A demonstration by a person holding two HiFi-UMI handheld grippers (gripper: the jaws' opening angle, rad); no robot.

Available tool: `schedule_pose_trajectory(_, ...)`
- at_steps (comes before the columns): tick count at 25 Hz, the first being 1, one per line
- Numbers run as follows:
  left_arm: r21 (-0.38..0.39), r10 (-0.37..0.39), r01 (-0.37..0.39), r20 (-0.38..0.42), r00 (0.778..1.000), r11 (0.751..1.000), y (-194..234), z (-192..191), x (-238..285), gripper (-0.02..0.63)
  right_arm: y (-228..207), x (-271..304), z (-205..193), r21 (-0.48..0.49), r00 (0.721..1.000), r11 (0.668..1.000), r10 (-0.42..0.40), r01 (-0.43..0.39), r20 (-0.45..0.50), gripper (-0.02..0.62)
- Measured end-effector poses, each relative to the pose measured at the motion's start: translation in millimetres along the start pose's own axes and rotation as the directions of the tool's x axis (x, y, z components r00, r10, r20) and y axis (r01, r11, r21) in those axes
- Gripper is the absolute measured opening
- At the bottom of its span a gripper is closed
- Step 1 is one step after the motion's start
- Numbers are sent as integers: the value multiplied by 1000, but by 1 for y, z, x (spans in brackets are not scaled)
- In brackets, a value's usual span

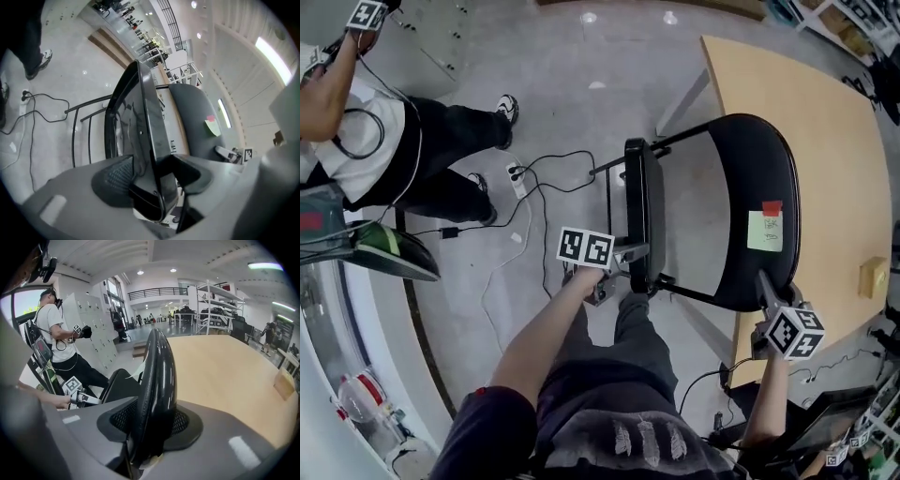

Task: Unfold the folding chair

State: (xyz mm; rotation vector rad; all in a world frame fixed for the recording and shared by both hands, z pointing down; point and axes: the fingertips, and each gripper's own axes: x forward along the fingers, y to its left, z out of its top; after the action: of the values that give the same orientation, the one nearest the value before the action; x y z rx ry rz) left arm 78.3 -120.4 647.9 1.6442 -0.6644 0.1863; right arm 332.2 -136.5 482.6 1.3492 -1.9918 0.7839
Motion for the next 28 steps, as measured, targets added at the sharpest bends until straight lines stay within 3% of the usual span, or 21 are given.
schedule_pose_trajectory(5,38,-20,20,6,1000,999,2,3,-16,214,6,2,6,-1,1000,1000,-2,2,-22,149)
schedule_pose_trajectory(13,67,-42,39,42,998,997,11,4,-36,210,19,-2,6,10,998,1000,-10,10,-59,147)
schedule_pose_trajectory(16,54,-22,19,65,998,998,32,-1,-56,176,22,3,-2,32,996,999,-7,10,-91,149)
schedule_pose_trajectory(21,0,1,-1,104,995,1000,78,-6,-88,184,44,17,-5,31,992,1000,7,-3,-123,149)
schedule_pose_trajectory(28,-14,4,-3,119,993,1000,110,-12,-110,196,62,27,-5,23,988,1000,7,-3,-151,148)
